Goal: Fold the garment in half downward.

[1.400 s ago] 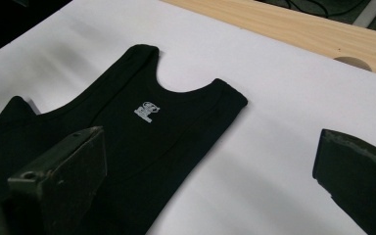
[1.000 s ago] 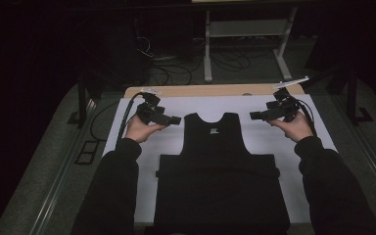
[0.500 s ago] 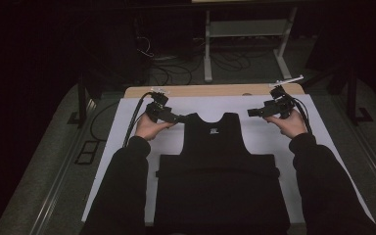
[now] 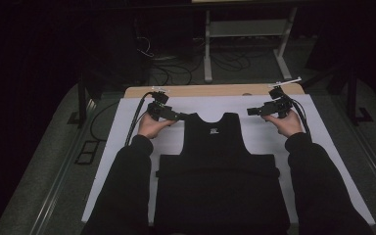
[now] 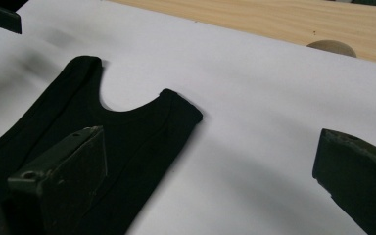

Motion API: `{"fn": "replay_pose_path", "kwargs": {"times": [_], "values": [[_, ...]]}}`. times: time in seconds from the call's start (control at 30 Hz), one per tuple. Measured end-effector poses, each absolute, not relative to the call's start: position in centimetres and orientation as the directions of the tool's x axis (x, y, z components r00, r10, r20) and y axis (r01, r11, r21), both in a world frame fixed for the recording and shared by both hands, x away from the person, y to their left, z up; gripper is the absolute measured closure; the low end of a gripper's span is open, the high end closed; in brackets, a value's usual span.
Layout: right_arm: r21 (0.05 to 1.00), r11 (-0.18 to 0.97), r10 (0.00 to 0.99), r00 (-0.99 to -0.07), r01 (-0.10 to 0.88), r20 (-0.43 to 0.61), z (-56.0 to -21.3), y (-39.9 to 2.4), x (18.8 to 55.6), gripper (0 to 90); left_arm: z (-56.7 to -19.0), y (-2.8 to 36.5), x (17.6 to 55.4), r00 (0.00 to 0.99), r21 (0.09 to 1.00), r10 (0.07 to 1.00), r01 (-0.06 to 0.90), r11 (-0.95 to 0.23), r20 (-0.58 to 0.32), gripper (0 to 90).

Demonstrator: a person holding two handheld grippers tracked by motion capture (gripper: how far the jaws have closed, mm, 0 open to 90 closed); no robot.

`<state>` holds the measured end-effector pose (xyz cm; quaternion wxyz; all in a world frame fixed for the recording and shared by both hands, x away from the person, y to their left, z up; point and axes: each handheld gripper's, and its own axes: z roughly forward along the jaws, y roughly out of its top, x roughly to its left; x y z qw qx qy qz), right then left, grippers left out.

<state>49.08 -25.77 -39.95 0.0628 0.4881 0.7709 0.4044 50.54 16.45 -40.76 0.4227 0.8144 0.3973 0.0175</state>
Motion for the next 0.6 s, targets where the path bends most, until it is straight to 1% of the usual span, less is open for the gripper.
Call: {"fn": "replay_pose_path", "kwargs": {"times": [0.1,0.2,0.37,0.43,0.57,0.6], "values": [[0.680,0.185,0.806,-0.506,0.710,0.308,-40.4,-25.6,49.3,0.0,-41.1,16.1,51.0,0.683,0.694,0.663,0.637,-0.336,-0.306,0.0],[0.668,0.209,0.808,-0.511,0.714,0.293,-40.9,-25.3,49.5,0.0,-41.6,15.5,51.3,0.681,0.690,0.662,0.642,-0.333,-0.314,0.0],[0.662,0.204,0.810,-0.504,0.721,0.300,-41.6,-24.7,49.7,0.3,-42.6,14.4,51.4,0.677,0.673,0.665,0.654,-0.346,-0.316,0.0],[0.667,0.201,0.804,-0.511,0.717,0.306,-41.8,-24.4,49.7,5.5,-42.9,14.1,51.4,0.671,0.652,0.669,0.669,-0.358,-0.321,0.0],[0.668,0.202,0.794,-0.519,0.716,0.317,-42.1,-23.9,49.7,7.3,-43.4,13.8,51.4,0.657,0.646,0.676,0.682,-0.343,-0.335,0.4],[0.666,0.206,0.793,-0.522,0.717,0.316,-42.1,-23.7,49.7,7.5,-43.4,13.7,51.4,0.656,0.647,0.676,0.682,-0.340,-0.336,2.4]]}}
